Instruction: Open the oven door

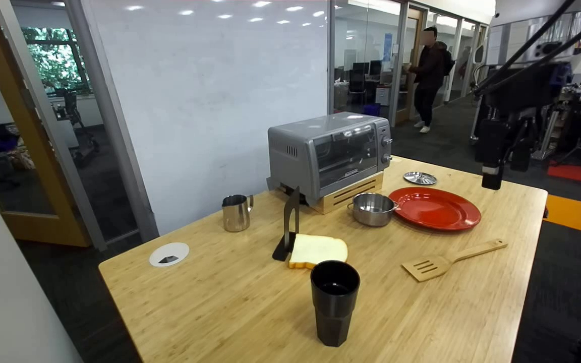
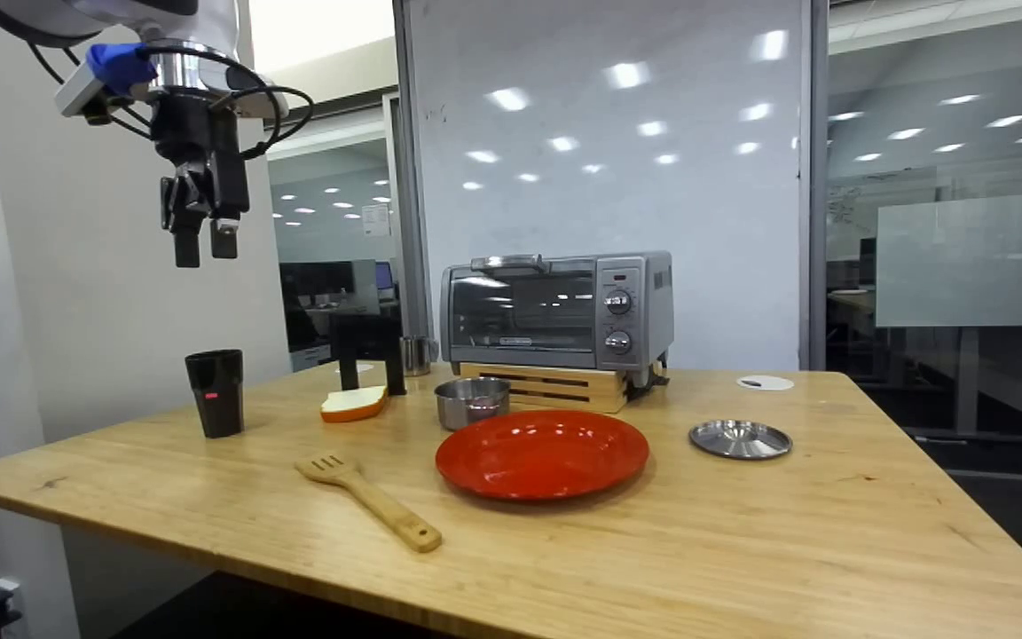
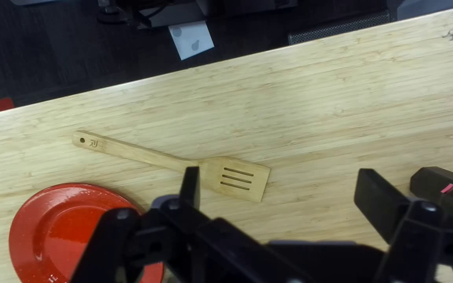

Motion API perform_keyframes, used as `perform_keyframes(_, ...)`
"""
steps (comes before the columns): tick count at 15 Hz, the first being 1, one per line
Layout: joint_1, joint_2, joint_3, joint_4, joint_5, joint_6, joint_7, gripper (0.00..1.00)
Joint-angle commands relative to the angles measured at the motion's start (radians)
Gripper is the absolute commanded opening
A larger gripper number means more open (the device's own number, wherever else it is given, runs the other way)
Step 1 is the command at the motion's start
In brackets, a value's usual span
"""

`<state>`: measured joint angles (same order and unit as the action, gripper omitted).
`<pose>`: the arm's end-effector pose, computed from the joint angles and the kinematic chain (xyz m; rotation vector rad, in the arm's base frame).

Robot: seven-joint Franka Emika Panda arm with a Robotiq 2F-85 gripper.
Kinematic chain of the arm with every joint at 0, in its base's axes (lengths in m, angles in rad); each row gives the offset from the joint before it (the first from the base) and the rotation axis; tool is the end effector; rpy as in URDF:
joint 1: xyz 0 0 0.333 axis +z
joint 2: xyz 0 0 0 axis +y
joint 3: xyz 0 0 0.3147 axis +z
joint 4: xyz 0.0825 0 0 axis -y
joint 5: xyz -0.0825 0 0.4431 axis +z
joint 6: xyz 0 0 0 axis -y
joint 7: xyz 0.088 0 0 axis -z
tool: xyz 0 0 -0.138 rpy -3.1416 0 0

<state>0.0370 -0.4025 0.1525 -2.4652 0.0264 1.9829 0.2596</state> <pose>0.4510 0.0857 0.3716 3.0829 -0.1484 -0.1141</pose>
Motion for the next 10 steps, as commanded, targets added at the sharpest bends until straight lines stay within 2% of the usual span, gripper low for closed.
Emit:
perform_keyframes(1,0.008,0.001,-0.008,0.001,-0.003,-0.002,0.002,1.0)
perform_keyframes(10,-0.002,0.001,-0.047,0.001,-0.042,0.016,-0.063,1.0)
